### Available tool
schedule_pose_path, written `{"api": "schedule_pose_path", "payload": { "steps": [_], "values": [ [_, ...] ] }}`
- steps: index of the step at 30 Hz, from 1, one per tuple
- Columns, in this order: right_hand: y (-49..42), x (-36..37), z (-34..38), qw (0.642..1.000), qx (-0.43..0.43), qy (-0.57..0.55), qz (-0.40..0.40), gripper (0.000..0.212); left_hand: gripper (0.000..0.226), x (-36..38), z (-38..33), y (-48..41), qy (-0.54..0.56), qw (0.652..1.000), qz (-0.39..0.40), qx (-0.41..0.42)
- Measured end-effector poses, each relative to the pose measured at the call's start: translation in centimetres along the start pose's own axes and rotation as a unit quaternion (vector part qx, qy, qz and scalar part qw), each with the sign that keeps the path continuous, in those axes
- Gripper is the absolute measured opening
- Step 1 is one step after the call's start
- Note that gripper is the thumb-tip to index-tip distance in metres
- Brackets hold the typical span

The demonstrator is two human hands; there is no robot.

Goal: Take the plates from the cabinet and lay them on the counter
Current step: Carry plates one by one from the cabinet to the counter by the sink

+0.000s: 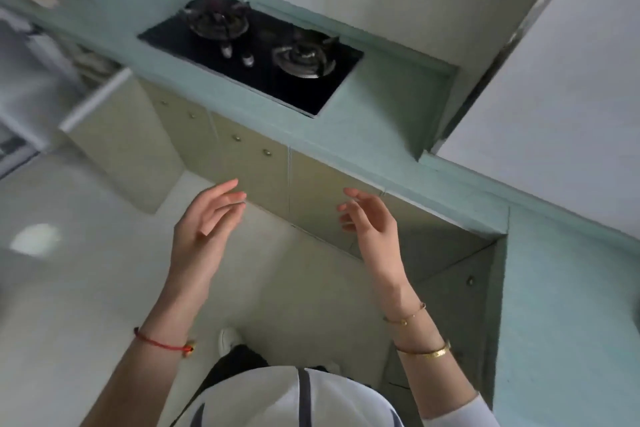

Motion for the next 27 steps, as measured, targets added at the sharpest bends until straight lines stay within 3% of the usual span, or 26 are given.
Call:
{"api": "schedule_pose_path", "payload": {
  "steps": [5, 13, 27],
  "values": [
    [-0.6, 12.6, 3.0, 0.995, -0.024, 0.020, 0.095, 0.021, 0.035, -11.6, -2.6, -0.1, 0.000, 0.992, -0.122, 0.029],
    [-0.4, 31.3, 6.4, 0.977, -0.046, 0.031, 0.206, 0.021, 0.032, -27.6, -6.1, -1.2, 0.011, 0.972, -0.228, 0.054],
    [-5.5, 52.6, 9.2, 0.942, -0.056, 0.058, 0.327, 0.020, 0.032, -42.1, -8.3, -9.4, 0.042, 0.939, -0.333, 0.075]
  ]
}}
Point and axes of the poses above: each hand's wrist, its own y-axis away from the middle knuckle, its own x-axis out of the palm, z = x × y, the point moved 5 cm from there along -y, towards the middle knuckle, and after that the axes turned 13 degrees about y, right-handed, at the moved point
